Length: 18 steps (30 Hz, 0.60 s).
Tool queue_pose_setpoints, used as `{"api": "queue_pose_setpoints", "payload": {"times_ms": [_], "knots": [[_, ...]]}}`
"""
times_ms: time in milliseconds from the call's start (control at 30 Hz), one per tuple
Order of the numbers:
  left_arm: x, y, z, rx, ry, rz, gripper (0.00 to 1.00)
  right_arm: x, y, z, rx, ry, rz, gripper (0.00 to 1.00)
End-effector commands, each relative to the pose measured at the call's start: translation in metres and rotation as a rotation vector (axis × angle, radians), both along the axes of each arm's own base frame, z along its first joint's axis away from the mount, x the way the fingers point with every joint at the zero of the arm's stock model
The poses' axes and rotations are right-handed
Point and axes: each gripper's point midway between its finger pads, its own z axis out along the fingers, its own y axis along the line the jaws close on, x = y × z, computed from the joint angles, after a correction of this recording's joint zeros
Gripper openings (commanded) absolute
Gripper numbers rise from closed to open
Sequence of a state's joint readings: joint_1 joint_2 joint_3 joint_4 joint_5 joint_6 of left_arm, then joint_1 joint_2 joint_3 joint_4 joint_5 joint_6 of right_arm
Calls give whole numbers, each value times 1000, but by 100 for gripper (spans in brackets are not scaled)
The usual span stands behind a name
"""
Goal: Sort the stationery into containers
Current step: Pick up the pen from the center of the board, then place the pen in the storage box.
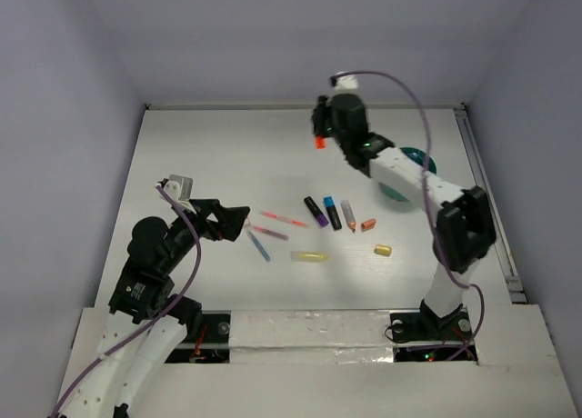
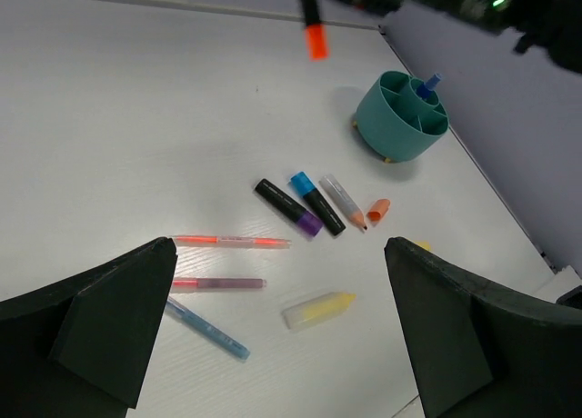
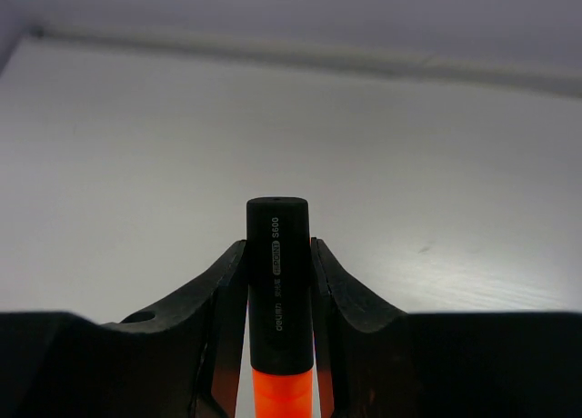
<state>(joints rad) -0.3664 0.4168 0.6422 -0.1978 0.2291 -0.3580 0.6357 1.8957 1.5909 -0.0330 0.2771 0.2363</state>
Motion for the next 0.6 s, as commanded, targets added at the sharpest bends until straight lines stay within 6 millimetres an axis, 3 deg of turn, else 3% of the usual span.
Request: {"api": "queue_pose_setpoints", "payload": {"times_ms": [0,33,67,167,200,333,500,567], "knots": [[0,-3,9,-22,-43,-15,99,31,-107,69,150,-187,-264,13],[0,-3,9,-22,-45,-16,99,33,-148,82,160,-217,-344,13],[0,-3,10,-23,-48,-18,99,30,-170,66,139,-198,-392,13],[-1,-3,11,-26,-52,-19,99,27,-238,70,131,-228,-541,13],[-3,-5,11,-25,-52,-30,99,23,-256,58,110,-212,-591,13],[-3,-5,12,-25,-57,-30,99,4,-328,59,125,-231,-771,12],[-4,-7,13,-26,-59,-39,99,-17,-381,57,139,-241,-939,12],[-5,-6,12,-26,-60,-38,99,-22,-391,56,127,-244,-979,12]]}}
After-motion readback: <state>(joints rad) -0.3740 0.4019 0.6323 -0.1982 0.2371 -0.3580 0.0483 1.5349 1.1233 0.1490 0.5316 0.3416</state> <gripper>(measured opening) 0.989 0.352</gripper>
